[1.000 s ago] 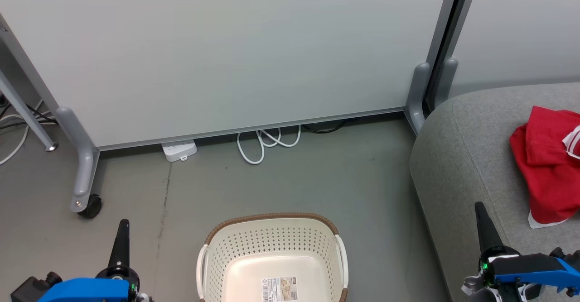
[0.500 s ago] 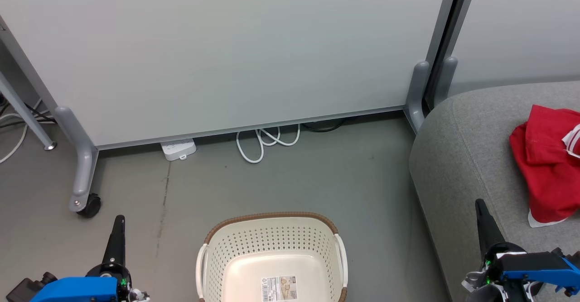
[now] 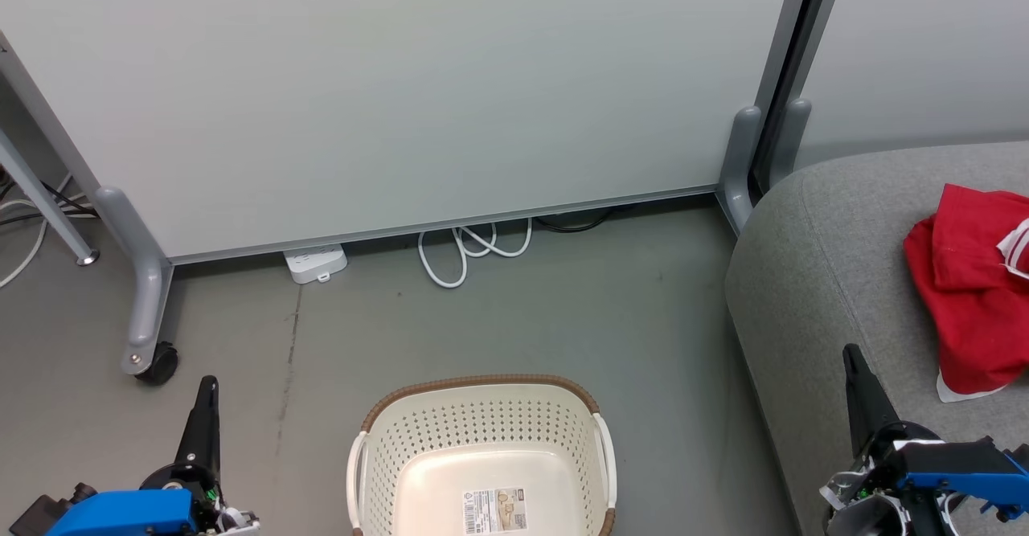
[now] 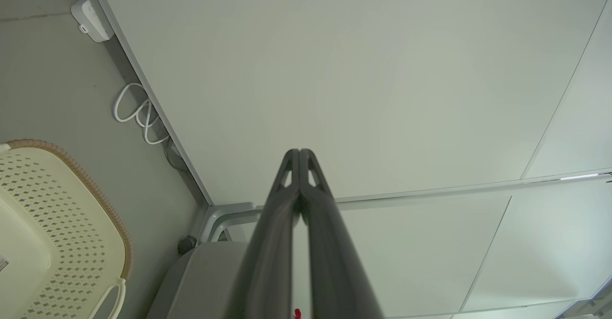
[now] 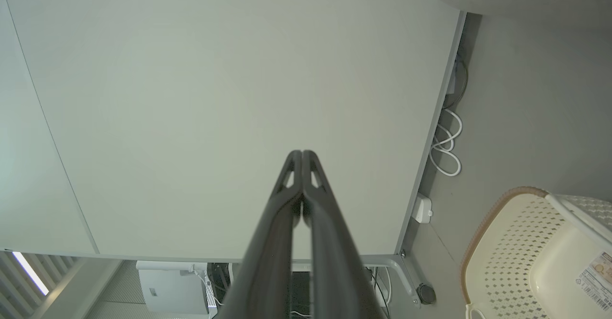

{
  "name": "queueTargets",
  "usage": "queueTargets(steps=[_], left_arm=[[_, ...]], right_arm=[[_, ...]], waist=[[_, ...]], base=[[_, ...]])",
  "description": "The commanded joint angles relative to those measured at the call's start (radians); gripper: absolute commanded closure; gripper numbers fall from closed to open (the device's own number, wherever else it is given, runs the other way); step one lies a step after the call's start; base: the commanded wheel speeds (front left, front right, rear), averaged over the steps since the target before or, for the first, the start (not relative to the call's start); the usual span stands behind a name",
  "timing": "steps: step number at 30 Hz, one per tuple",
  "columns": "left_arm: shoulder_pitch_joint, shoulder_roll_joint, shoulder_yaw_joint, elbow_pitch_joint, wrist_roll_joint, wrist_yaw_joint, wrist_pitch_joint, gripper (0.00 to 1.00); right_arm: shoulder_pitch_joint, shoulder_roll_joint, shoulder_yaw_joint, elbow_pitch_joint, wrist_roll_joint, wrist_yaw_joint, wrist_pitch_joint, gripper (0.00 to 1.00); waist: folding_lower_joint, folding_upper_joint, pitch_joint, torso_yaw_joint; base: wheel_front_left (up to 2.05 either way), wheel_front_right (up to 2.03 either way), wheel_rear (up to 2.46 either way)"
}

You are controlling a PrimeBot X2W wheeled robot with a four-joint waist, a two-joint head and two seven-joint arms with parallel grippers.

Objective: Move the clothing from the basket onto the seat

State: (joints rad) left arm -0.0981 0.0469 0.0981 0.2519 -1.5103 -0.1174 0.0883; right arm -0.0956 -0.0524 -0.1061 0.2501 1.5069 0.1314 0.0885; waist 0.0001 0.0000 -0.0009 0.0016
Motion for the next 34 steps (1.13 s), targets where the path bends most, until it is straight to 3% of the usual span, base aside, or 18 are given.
queueTargets(steps=[1, 14, 34], left_arm=[[-0.014, 0.005, 0.010, -0.007, -0.021, -0.008, 0.007, 1.00], [-0.017, 0.006, 0.019, -0.009, -0.107, -0.018, 0.030, 1.00], [-0.016, 0.006, 0.018, -0.008, -0.104, -0.017, 0.030, 1.00]], right_arm=[[-0.013, 0.002, -0.004, -0.006, 0.021, -0.001, 0.008, 1.00], [-0.018, 0.004, -0.010, -0.008, 0.112, -0.001, 0.030, 1.00], [-0.018, 0.003, -0.009, -0.007, 0.108, -0.001, 0.029, 1.00]], waist=[[-0.0001, 0.0000, 0.000, 0.000], [-0.0001, 0.0000, 0.004, -0.002], [-0.0001, 0.0000, 0.004, -0.002]], base=[[0.00, 0.00, 0.00], [0.00, 0.00, 0.00], [0.00, 0.00, 0.00]])
